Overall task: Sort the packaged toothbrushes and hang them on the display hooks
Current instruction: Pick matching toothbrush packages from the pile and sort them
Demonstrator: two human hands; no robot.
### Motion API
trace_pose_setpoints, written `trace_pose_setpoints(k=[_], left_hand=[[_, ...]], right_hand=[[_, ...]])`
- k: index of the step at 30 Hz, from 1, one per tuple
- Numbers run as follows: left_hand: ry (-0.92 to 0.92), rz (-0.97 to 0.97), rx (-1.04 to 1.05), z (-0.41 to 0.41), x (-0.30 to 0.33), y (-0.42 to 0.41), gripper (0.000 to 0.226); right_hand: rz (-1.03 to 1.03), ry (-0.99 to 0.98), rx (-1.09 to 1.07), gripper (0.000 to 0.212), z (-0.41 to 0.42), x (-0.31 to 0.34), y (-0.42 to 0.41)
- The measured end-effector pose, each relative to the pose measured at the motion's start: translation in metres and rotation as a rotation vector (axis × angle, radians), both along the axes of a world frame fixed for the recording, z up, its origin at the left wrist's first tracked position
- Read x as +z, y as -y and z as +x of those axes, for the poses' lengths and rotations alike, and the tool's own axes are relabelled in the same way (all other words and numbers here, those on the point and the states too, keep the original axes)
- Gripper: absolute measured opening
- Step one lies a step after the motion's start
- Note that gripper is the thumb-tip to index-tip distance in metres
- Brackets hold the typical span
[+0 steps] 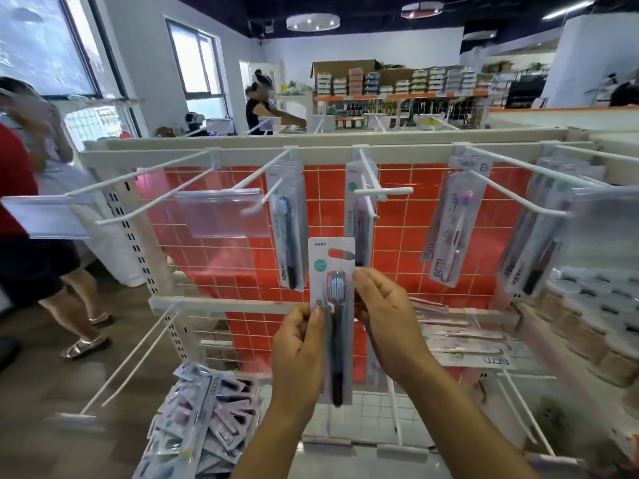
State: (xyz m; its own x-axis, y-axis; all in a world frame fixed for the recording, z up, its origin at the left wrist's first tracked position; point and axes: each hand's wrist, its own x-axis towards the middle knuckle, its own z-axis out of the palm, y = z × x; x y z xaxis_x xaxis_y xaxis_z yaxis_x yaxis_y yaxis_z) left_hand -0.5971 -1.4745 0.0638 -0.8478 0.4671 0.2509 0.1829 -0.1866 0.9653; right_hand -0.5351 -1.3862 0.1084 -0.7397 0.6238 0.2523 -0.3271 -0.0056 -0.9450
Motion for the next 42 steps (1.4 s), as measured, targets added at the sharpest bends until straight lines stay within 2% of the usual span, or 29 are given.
trace_pose_setpoints(k=[4, 11, 14, 19, 25, 29, 42], left_hand=[[0.000, 0.044, 0.012, -0.010, 0.005, 0.010, 0.029], [-0.083, 0.136, 0.074, -0.025, 0.024, 0.029, 0.024], [-0.103, 0.150, 0.117, -0.034, 0.026, 0.034, 0.019], [-0.139, 0.176, 0.139, -0.039, 0.022, 0.038, 0.026], [-0.103, 0.183, 0.207, -0.046, 0.031, 0.041, 0.021], [-0.129, 0.169, 0.193, -0.050, 0.036, 0.041, 0.025], [-0.103, 0.174, 0.203, -0.050, 0.044, 0.042, 0.021]], right_hand=[[0.104, 0.014, 0.017, 0.014, -0.006, 0.001, 0.009], [0.200, 0.055, 0.007, 0.014, -0.017, -0.005, 0.023], [0.181, 0.049, -0.001, 0.013, -0.019, -0.008, 0.028], [0.165, 0.073, -0.033, 0.014, -0.022, -0.014, 0.031], [0.141, 0.100, -0.052, 0.014, -0.024, -0.020, 0.029], [0.139, 0.118, -0.051, 0.013, -0.026, -0.024, 0.029], [0.137, 0.141, -0.063, 0.012, -0.034, -0.031, 0.021]])
